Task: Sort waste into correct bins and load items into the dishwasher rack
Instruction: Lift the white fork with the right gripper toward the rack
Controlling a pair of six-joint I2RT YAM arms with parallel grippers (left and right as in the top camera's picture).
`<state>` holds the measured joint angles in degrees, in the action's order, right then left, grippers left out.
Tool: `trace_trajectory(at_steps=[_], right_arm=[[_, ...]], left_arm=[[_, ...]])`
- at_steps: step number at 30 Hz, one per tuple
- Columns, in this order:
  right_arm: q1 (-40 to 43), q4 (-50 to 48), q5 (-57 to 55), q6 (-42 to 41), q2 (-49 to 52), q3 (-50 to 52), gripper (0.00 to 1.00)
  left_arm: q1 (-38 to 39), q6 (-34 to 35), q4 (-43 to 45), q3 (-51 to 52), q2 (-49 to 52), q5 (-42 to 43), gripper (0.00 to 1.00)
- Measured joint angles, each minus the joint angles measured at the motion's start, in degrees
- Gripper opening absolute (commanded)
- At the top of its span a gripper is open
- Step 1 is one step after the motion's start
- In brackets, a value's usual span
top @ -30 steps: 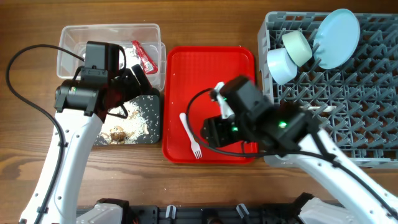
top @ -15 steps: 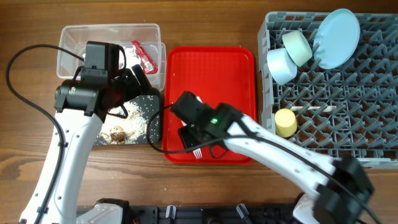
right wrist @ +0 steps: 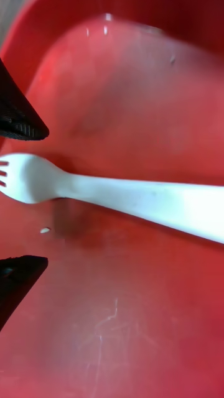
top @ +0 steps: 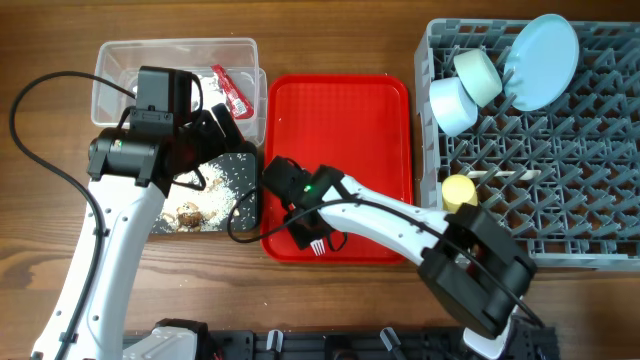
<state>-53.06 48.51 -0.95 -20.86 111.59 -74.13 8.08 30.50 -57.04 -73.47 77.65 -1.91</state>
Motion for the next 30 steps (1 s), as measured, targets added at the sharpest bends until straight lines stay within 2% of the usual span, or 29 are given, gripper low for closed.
trace_trajectory(at_steps=[10, 13, 15, 18, 25, 30], right_arm=[[1.53, -2.03, -0.48, 0.66, 1.73, 0.98, 0.6], [1.62, -3.43, -0.72, 0.83, 1.09, 2.08, 0.57], [1.64, -4.31, -0.94, 1.03, 0.55, 2.99, 0.5], [1.79, -4.66, -1.09, 1.11, 0.04, 3.85, 0.34], [2.12, -2.6, -0.59, 1.27, -0.28, 4.24, 0.05], [2.19, -1.14, -0.28, 1.46, -0.5, 4.24, 0.04]], left_arm=[[0.0, 0.0, 0.0, 0.0, 0.0, 0.0, 1.0], [0.0, 0.0, -0.02, 0.0, 0.0, 0.0, 1.0], [0.0, 0.0, 0.0, 0.0, 0.0, 0.0, 1.0], [0.0, 0.0, 0.0, 0.0, 0.0, 0.0, 1.0], [0.0, 0.0, 0.0, 0.0, 0.0, 0.0, 1.0], [0.0, 0.0, 0.0, 0.0, 0.0, 0.0, 1.0]])
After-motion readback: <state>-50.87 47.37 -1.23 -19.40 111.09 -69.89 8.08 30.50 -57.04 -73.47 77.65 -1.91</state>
